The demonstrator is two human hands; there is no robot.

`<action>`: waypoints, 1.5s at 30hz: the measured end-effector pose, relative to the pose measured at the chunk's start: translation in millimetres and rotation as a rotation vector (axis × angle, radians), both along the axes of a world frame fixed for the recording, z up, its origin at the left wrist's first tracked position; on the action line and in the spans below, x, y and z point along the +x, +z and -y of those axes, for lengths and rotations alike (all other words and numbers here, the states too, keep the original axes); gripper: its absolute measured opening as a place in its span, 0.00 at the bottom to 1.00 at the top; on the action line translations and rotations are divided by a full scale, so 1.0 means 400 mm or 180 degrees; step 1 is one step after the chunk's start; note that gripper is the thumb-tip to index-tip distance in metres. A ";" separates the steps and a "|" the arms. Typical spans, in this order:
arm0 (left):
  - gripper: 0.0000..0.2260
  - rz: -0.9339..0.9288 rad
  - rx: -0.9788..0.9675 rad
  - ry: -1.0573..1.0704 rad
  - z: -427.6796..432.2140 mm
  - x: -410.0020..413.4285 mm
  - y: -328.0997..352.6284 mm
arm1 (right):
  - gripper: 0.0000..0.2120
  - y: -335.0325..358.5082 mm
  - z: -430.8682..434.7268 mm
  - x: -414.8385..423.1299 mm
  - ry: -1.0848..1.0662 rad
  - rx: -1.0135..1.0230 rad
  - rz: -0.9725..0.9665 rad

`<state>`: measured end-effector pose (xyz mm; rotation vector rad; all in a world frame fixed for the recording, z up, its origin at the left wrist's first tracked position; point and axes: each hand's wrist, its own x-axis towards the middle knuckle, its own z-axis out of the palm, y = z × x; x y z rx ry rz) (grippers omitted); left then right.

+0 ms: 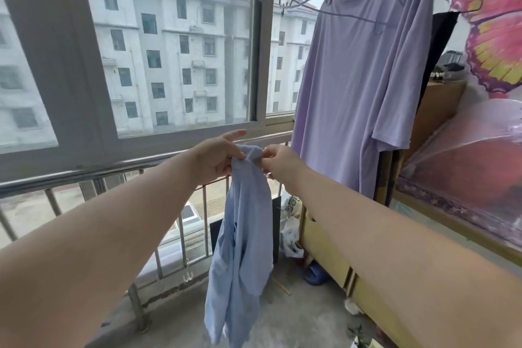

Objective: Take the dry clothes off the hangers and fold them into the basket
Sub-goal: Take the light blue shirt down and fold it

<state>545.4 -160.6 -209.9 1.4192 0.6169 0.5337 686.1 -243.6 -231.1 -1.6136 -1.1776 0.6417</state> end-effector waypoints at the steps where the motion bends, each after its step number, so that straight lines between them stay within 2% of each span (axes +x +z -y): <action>1: 0.29 0.0016 0.0006 -0.0016 0.000 -0.006 -0.001 | 0.07 -0.001 -0.004 -0.002 -0.0021 -0.0029 -0.0093; 5: 0.27 0.0115 -0.0003 0.0028 -0.012 -0.022 -0.007 | 0.11 0.022 -0.017 0.005 -0.0020 -0.0048 -0.0596; 7: 0.25 0.0061 0.0056 0.0021 -0.018 -0.027 -0.014 | 0.09 0.034 -0.029 0.006 -0.0028 -0.0121 -0.0243; 10: 0.24 0.0129 0.0104 0.0167 -0.027 -0.024 -0.035 | 0.05 0.068 -0.031 0.004 0.0018 -0.0205 0.0651; 12: 0.22 0.0061 0.0233 0.0252 -0.029 -0.027 -0.053 | 0.05 0.095 -0.029 0.005 0.0013 0.0009 0.0839; 16: 0.26 -0.0842 0.0887 -0.0458 -0.020 -0.043 -0.117 | 0.07 0.142 -0.034 0.021 -0.0164 0.0631 0.0646; 18: 0.23 -0.1443 0.1153 -0.0606 -0.018 -0.037 -0.173 | 0.11 0.161 -0.040 0.033 -0.0230 0.0824 0.0372; 20: 0.15 -0.2020 0.1524 -0.0378 -0.015 -0.019 -0.229 | 0.11 0.177 -0.042 0.046 -0.0246 0.0976 0.0139; 22: 0.06 -0.2407 0.1639 -0.0009 -0.015 0.000 -0.268 | 0.10 0.192 -0.038 0.060 -0.0228 0.1082 0.0059; 24: 0.07 -0.2770 0.1761 0.0267 -0.024 0.007 -0.283 | 0.11 0.202 -0.028 0.075 -0.0219 0.1060 0.0097; 28: 0.12 -0.3314 0.2330 0.0320 -0.060 -0.012 -0.228 | 0.07 0.199 0.010 0.124 -0.0180 0.0649 0.0377; 30: 0.06 -0.2901 0.1953 0.0425 -0.094 -0.034 -0.190 | 0.05 0.197 0.042 0.160 -0.0101 0.0301 0.0632; 32: 0.10 -0.2281 0.1156 0.0743 -0.116 -0.053 -0.150 | 0.10 0.191 0.074 0.192 -0.0033 -0.0197 0.1093; 34: 0.13 -0.1848 0.0867 0.1262 -0.145 -0.057 -0.116 | 0.07 0.177 0.096 0.215 -0.0140 -0.0634 0.1579; 35: 0.13 -0.1813 0.0885 0.1447 -0.153 -0.053 -0.098 | 0.10 0.168 0.099 0.224 -0.0237 -0.0741 0.1705; 37: 0.11 -0.2058 0.1321 0.1634 -0.153 -0.047 -0.061 | 0.15 0.148 0.093 0.246 -0.0416 -0.0900 0.1889; 40: 0.11 -0.2648 0.2205 0.1689 -0.159 -0.046 -0.027 | 0.09 0.131 0.089 0.263 -0.0569 -0.1173 0.2217; 43: 0.09 -0.2809 0.2368 0.1797 -0.164 -0.057 0.002 | 0.11 0.124 0.088 0.278 -0.0946 -0.1205 0.2249; 45: 0.10 -0.2623 0.2357 0.1709 -0.161 -0.051 0.026 | 0.06 0.116 0.084 0.275 -0.1095 -0.1099 0.1892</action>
